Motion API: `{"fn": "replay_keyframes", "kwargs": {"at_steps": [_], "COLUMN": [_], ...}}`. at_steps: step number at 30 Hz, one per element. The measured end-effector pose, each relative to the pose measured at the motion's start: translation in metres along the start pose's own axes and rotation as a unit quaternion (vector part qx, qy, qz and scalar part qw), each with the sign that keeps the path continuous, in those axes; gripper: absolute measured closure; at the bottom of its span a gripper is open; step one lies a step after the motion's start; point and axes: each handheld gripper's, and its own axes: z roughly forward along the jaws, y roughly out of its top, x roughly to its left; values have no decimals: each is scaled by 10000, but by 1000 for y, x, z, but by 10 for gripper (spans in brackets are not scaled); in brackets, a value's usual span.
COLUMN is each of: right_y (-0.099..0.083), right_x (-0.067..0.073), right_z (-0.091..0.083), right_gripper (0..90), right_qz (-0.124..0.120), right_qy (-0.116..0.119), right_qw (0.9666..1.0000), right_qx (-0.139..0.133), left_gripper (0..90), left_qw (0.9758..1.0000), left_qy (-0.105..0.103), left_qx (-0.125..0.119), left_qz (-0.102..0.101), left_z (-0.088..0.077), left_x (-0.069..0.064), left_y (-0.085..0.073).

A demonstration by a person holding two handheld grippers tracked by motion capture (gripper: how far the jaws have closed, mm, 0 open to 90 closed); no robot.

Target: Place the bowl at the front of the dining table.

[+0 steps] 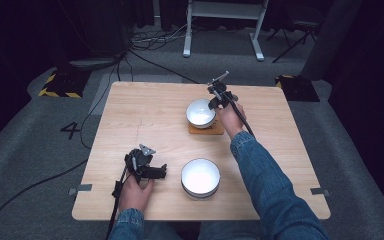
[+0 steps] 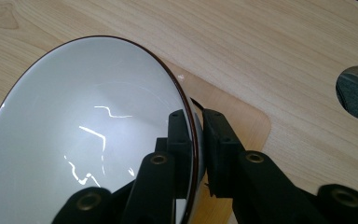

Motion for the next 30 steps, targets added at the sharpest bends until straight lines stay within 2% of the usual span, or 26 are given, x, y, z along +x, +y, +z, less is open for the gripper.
{"fn": "replay_keyframes", "kwargs": {"at_steps": [2,3,8,9,11,18,20,24,30], "right_y": [0,0,-1,-1,-1,-4,-4,-4,-5], "right_x": [1,-1,-1,0,-3,-10,-10,-9,-8], "right_z": [0,1,0,-1,-2,-4,-10,-16,-35], "right_gripper": [818,816,805,768,732,662,630,619,605], "right_qz": [62,-31,-89,-13,-82,72,1,-87,-208], "right_qy": [78,0,-14,13,-111,-45,-25,-28,93], "right_qw": [9999,10000,10000,10000,9999,9999,9997,9995,9984], "right_qx": [-41,-7,-25,-98,-81,-144,-229,-307,-509], "left_gripper": [2,2,2,2,2,2,2,2,2], "left_qw": [10000,10000,10000,10000,10000,10000,10000,10000,10000], "left_qy": [-2,-2,-2,-1,0,-5,-2,-1,4], "left_qx": [-5,-5,-4,0,-4,-3,3,5,2], "left_qz": [-8,-8,-7,-2,-8,-2,1,3,9], "left_z": [0,0,0,0,0,0,0,0,0], "left_x": [0,0,0,0,0,0,0,0,0], "left_y": [0,0,0,0,0,0,0,0,0]}}
